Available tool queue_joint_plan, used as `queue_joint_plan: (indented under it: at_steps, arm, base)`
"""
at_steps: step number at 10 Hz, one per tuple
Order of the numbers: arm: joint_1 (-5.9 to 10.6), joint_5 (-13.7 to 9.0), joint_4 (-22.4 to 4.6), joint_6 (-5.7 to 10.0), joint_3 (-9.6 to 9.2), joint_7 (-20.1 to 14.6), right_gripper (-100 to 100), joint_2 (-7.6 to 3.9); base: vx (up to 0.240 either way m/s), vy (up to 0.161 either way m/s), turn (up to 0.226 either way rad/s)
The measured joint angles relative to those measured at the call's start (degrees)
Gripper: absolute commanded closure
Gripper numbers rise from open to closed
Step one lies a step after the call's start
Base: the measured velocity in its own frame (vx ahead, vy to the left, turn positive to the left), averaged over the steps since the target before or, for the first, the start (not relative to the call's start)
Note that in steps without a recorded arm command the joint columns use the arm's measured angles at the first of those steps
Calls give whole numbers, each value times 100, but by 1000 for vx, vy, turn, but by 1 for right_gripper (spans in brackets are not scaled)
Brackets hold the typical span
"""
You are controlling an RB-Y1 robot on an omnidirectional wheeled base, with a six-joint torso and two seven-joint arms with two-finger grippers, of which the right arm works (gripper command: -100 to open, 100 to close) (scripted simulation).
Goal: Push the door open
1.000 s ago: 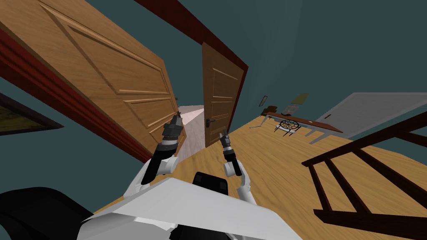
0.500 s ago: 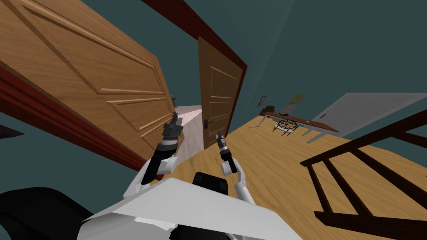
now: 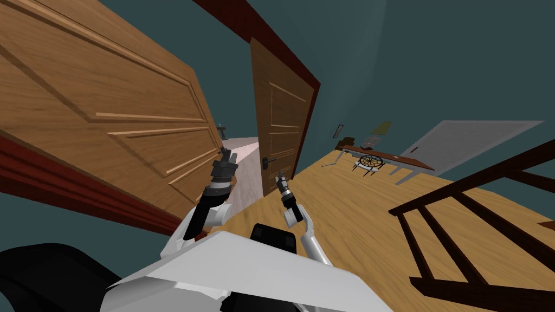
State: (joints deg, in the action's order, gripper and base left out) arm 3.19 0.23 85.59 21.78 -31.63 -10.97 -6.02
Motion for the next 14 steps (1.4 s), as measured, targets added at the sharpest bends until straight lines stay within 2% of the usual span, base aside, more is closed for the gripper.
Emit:
queue_joint_plan:
  at_steps: [1,7,9,14]
  arm:
    - [103,-19,-153,-8,-93,-48,-100,-38]
    - [583,-59,-955,-27,-630,-205,-100,-61]
    - [737,-73,-1144,-97,-813,-259,-100,-79]
    - [1127,-105,-1795,-105,-1200,-373,-100,-54]
  base:
    - [130,-18,-24]
    - [126,-3,-45]
    - [151,27,-44]
    - [163,12,-40]
